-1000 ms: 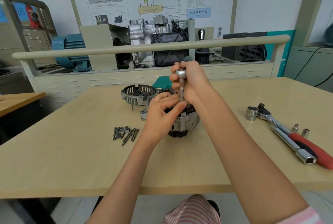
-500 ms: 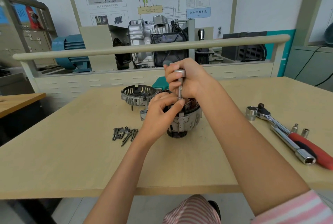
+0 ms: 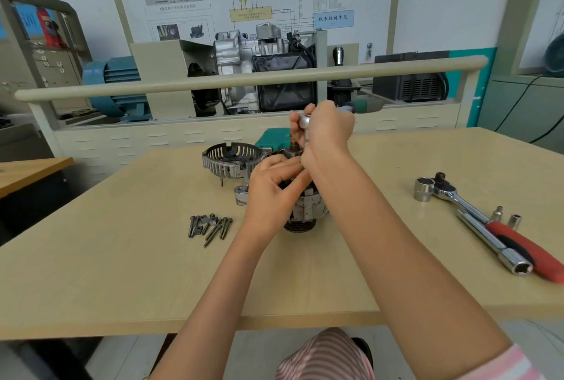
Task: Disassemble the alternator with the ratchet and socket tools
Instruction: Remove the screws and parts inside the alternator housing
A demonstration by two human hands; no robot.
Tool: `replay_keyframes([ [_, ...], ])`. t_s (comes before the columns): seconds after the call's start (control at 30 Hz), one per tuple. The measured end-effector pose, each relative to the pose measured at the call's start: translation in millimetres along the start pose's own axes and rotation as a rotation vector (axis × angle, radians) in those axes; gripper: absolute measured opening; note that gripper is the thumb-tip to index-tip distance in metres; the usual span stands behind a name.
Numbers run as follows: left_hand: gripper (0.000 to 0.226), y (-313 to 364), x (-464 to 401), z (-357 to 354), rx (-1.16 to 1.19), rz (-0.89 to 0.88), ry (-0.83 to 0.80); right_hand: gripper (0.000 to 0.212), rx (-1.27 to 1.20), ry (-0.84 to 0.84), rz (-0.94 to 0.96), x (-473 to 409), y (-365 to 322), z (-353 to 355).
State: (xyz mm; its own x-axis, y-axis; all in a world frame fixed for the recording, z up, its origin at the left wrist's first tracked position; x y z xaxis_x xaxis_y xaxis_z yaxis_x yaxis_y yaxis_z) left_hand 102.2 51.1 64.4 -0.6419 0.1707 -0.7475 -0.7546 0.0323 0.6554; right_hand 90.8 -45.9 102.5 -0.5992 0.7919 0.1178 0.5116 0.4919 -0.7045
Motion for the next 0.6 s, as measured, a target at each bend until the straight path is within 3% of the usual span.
replay_keyframes([
  [0.13, 0.015, 0, 0, -1, 0.011, 0.019, -0.017, 0.029, -0.175, -0.088, -0.146, 2, 1, -7],
  [0.27, 0.021, 1, -1, 0, 0.015, 0.077, -0.014, 0.029, 0.025, -0.335, -0.45, 9, 16, -20],
  [0.43, 0.018, -1, 0, -3, -0.011, 0.022, -0.069, 0.028, 0.167, -0.605, -0.652, 25, 27, -29],
  [0.53, 0.027, 4, -1, -1, 0.02, -0.026, -0.072, 0.029, 0.179, -0.6, -0.653, 27, 25, -28],
  [0.6, 0.029, 3, -1, -2, 0.027, -0.029, -0.068, 0.027, 0.165, -0.451, -0.519, 19, 24, -25],
])
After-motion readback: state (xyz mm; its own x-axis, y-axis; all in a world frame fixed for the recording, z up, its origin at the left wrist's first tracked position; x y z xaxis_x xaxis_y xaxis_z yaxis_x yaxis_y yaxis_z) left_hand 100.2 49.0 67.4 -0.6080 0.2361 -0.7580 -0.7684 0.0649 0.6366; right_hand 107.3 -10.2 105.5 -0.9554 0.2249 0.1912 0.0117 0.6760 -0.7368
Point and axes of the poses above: each hand's wrist, its own x-axis away from the middle knuckle, its own z-axis out of the back of the hand, y = z × x, the point moved 8 cm from there along -x, towards the middle knuckle, and after that the axes turned 14 degrees about y, right-handed, at the moved point
